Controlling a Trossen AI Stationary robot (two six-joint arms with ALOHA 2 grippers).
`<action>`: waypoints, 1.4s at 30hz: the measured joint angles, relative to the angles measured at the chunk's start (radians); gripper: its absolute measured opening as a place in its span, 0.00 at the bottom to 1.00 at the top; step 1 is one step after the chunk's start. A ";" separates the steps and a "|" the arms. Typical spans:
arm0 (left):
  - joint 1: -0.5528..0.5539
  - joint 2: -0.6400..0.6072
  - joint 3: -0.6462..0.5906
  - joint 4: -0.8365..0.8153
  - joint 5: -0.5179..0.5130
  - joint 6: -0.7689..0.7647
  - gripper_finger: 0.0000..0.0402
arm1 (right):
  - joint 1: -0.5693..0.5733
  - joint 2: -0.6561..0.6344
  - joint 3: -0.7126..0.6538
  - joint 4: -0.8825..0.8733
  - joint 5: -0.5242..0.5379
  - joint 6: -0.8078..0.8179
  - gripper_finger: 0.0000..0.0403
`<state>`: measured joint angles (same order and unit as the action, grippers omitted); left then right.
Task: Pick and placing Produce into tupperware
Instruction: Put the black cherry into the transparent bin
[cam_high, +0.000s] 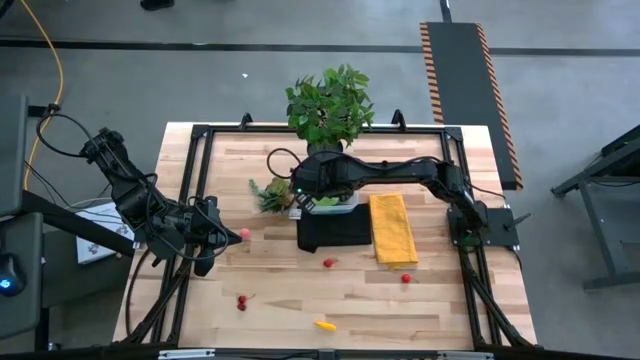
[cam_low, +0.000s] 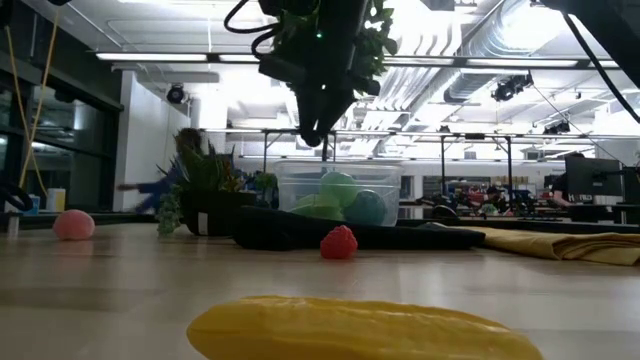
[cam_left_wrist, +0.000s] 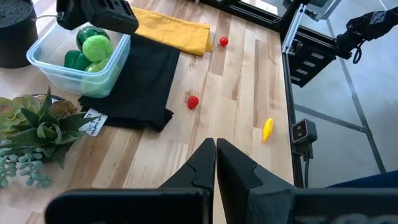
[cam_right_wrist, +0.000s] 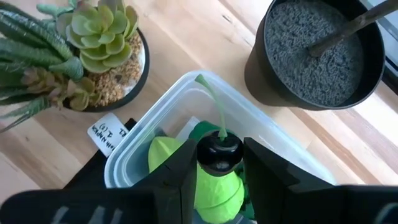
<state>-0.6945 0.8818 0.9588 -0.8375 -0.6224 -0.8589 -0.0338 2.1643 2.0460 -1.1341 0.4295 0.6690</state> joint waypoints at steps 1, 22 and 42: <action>0.000 0.000 0.000 0.000 0.000 0.000 0.01 | 0.000 0.005 0.000 0.004 0.002 -0.001 0.25; 0.000 0.001 -0.001 0.004 0.000 0.001 0.01 | -0.006 0.084 0.000 0.040 -0.001 0.003 0.25; 0.000 0.001 -0.001 0.002 0.000 0.001 0.01 | -0.012 0.086 0.000 0.041 -0.013 0.004 0.36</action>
<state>-0.6945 0.8825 0.9581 -0.8357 -0.6220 -0.8578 -0.0456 2.2501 2.0464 -1.0927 0.4164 0.6727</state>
